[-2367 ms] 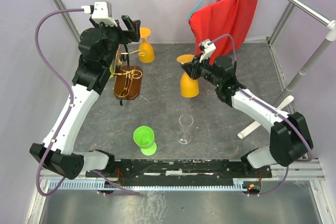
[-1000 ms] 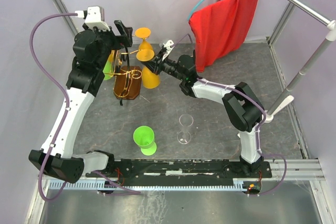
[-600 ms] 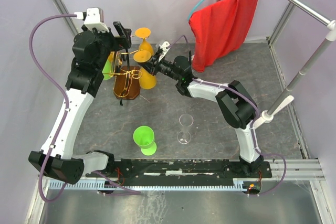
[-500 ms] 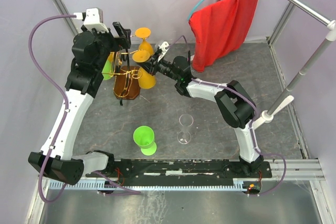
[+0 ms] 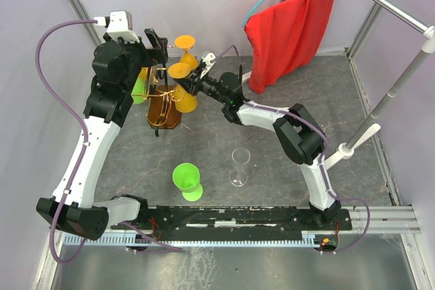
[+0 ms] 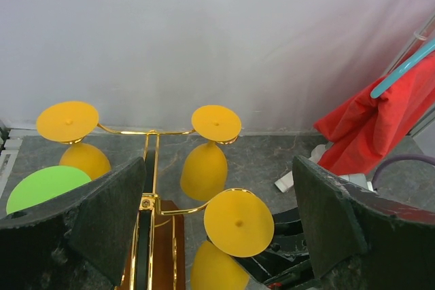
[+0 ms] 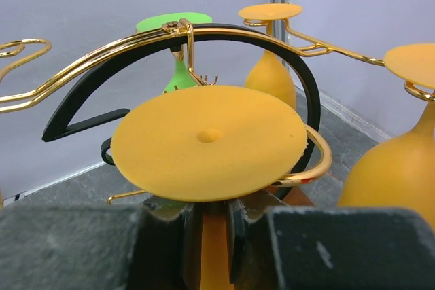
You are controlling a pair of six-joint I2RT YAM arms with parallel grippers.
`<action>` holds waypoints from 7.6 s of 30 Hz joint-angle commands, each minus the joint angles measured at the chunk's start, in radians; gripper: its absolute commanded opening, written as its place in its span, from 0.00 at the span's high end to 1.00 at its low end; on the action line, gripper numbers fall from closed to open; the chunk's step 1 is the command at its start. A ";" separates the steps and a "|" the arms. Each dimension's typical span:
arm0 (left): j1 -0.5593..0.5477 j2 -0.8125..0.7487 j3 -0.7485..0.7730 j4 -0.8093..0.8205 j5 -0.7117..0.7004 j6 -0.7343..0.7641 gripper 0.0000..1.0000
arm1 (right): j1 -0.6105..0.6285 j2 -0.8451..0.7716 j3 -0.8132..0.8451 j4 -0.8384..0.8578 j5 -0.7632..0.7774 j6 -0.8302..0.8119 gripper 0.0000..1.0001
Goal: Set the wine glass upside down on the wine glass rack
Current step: Turn the wine glass upside down at the wine rack, then pick up the wine glass at the center of the board.
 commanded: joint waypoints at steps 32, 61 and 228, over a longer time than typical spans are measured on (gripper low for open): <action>0.016 0.001 0.015 0.032 0.000 0.055 0.06 | 0.004 0.103 0.147 0.058 0.248 -0.065 0.86; 0.020 0.004 0.006 0.038 0.009 0.044 0.05 | -0.007 -0.019 -0.063 0.103 0.400 -0.112 0.79; -0.835 0.310 0.177 -0.335 -0.245 0.264 0.97 | -0.434 -0.779 -0.074 -1.593 0.644 0.162 0.00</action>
